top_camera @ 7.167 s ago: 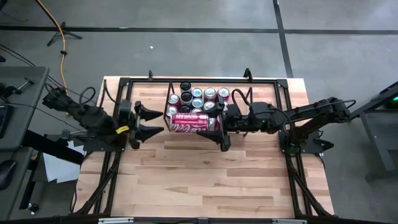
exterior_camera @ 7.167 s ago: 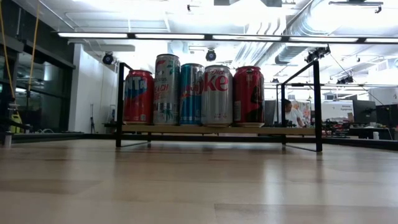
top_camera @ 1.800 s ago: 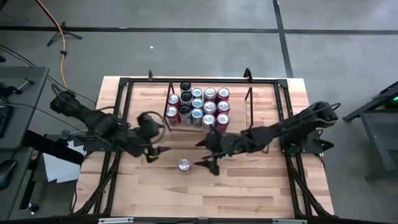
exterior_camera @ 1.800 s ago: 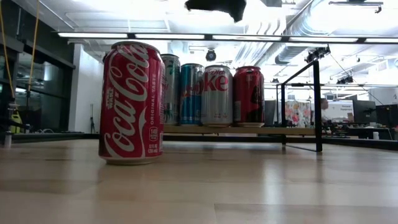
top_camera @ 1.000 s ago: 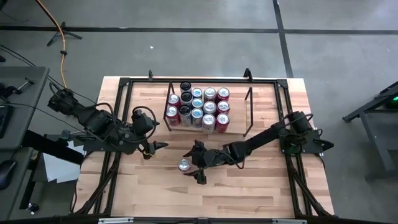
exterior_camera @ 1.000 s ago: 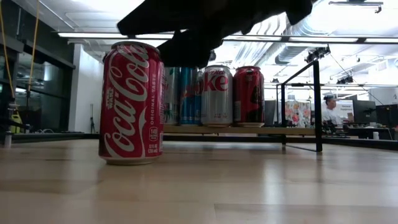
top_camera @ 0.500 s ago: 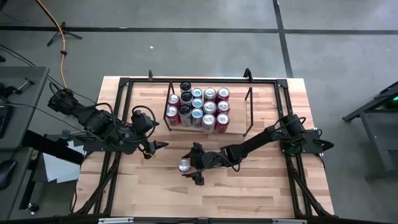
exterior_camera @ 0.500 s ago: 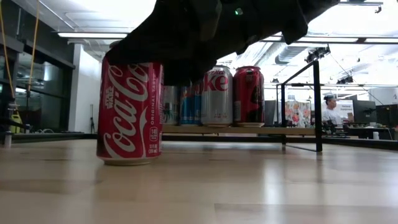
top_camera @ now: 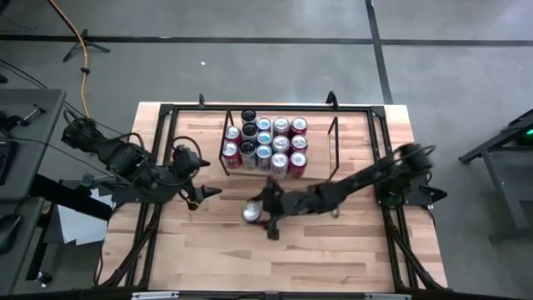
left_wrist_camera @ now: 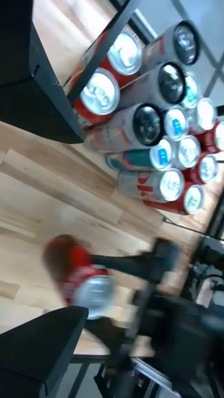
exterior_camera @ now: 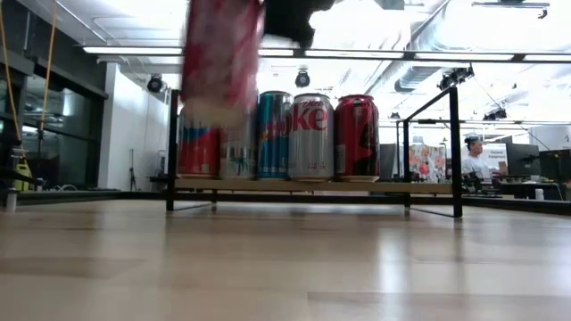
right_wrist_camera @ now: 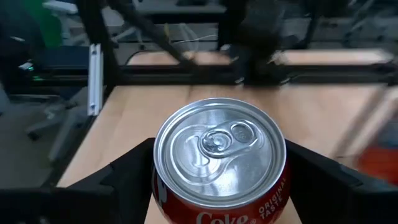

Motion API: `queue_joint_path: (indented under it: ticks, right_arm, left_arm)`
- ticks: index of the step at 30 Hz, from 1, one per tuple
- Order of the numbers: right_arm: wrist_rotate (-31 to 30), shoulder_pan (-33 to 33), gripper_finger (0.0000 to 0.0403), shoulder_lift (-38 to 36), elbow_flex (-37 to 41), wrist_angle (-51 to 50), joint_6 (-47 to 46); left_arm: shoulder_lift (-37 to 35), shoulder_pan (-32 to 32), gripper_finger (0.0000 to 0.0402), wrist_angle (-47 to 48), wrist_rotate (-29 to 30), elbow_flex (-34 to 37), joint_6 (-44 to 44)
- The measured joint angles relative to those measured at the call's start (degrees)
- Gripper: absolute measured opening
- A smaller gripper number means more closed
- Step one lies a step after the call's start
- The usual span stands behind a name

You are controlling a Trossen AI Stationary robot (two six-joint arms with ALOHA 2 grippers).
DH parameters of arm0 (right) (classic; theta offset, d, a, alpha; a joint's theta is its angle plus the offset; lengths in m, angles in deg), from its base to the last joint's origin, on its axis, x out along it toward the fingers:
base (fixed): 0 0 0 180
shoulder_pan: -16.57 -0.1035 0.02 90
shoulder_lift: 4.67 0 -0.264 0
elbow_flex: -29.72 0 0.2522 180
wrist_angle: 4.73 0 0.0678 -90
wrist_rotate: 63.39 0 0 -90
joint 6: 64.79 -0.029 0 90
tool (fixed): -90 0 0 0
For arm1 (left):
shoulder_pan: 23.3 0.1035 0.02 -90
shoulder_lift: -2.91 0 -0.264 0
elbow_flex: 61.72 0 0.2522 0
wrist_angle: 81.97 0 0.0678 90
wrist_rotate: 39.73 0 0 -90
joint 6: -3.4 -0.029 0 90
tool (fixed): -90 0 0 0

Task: Place canned beverage on shelf
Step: Put the red-white soda can on the shelf

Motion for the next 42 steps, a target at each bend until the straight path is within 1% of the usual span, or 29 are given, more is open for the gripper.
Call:
queue_joint_path:
  ticks: [3,5,7,9,11,13,15,18,22,25,32,37,42]
  right_arm:
    - [-1.67,0.66,0.0285,-8.93,0.0,-9.41,2.02]
    - [-5.08,0.77,0.0285,-15.6,0.0,-15.95,2.54]
    - [-10.28,0.58,0.0285,-22.24,-0.18,-24.12,2.23]
    - [-16.76,0.34,0.0285,-27.85,-0.2,-32.96,0.44]
    - [-22.55,0.12,0.0285,-32.37,0.03,-41.57,-2.97]
    - [-28.16,0.11,0.0285,-36.64,1.22,-48.05,-7.78]
    - [-32.24,0.16,0.0285,-40.35,4.05,-51.35,-12.91]
    - [-35.42,1.05,0.0285,-44.56,10.57,-49.59,-16.54]
    - [-35.71,4.7,0.0285,-47.81,17.47,-37.29,-16.72]
    - [-34.14,7.62,0.0285,-47.12,21.15,-33.13,-15.67]
    - [-33.58,13.16,0.0285,-44.52,23.75,-34.23,-17.93]
    - [-28.08,16.96,0.0285,-42.64,25.24,-33.97,-19.99]
    - [-27.14,18.99,0.0285,-40.34,26.33,-33.9,-22.58]
  left_arm:
    - [-1.67,0.12,0.0395,-0.03,0.73,0.0,-2.29]
    - [-2.63,0.12,0.0395,-0.07,1.61,0.0,-3.53]
    - [-3.35,0.12,0.0395,-0.07,3.29,-0.02,-4.01]
    - [-3.86,0.12,0.0395,-0.05,5.26,-0.02,-4.13]
    - [-4.1,0.12,0.0395,-0.07,6.72,-0.02,-4.6]
    - [-4.05,0.13,0.0395,-0.07,7.13,-0.02,-5.54]
    - [-4.0,0.12,0.0395,-0.07,7.11,-0.02,-6.26]
    - [-4.01,0.14,0.0395,-0.09,7.15,-0.02,-7.1]
    - [-4.01,0.14,0.0395,-0.09,8.79,-0.02,-7.1]
    - [-4.01,0.16,0.0395,-0.09,9.63,-0.02,-7.1]
    - [-4.01,0.14,0.0395,-0.32,9.56,-0.02,-6.04]
    - [-4.01,0.14,0.0395,-0.33,9.51,-0.02,-5.46]
    - [-3.99,0.14,0.0395,-0.32,9.51,-0.02,-5.46]
